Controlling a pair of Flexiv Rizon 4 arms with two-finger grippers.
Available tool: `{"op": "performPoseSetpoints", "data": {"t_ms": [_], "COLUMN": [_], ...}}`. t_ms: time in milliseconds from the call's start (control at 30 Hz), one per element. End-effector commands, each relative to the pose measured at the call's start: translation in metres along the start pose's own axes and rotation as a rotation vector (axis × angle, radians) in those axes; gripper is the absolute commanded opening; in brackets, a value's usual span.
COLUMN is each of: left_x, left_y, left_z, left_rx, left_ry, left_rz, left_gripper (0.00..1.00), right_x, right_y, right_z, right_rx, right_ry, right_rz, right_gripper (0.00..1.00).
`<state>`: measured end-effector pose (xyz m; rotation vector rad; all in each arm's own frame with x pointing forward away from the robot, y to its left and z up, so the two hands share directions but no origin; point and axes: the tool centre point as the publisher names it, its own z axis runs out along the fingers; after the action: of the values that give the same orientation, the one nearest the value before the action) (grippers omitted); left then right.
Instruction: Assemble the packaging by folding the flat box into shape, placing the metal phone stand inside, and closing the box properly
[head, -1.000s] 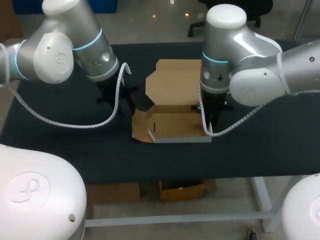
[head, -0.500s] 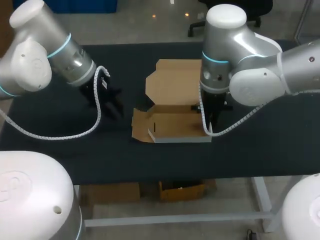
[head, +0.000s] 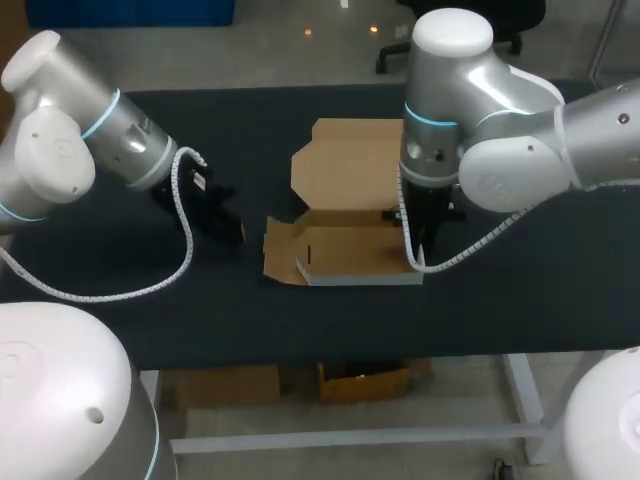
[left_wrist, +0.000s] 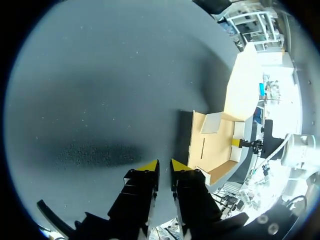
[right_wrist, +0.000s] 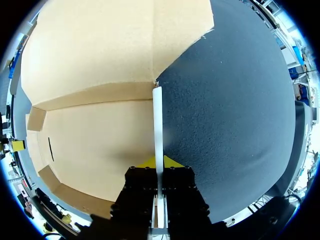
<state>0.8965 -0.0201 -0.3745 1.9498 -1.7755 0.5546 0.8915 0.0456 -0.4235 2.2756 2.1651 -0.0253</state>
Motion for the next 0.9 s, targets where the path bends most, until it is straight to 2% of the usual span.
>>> {"op": "performPoseSetpoints", "data": {"t_ms": [33,367,467,900], "left_x": [-0.005,-0.001,0.001,0.015], "left_y": [0.000,0.002,0.002,0.004], "left_z": [0.010,0.023,0.027,0.038], "left_rx": [0.013,0.048,0.048,0.025], "left_ry": [0.046,0.076,0.084,0.124], "left_rz": [0.004,0.042,0.051,0.077], "left_gripper": [0.16,0.18,0.23,0.24], "right_x": [0.001,0.001,0.001,0.001], "right_y": [0.001,0.001,0.001,0.001], "right_z": [0.001,0.001,0.001,0.001], "right_rx": [0.004,0.004,0.004,0.004], "right_ry": [-0.004,-0.004,-0.004,-0.004], "right_rz": [0.000,0.000,0.000,0.000], "right_gripper": [0.00,0.00,0.00,0.00]}}
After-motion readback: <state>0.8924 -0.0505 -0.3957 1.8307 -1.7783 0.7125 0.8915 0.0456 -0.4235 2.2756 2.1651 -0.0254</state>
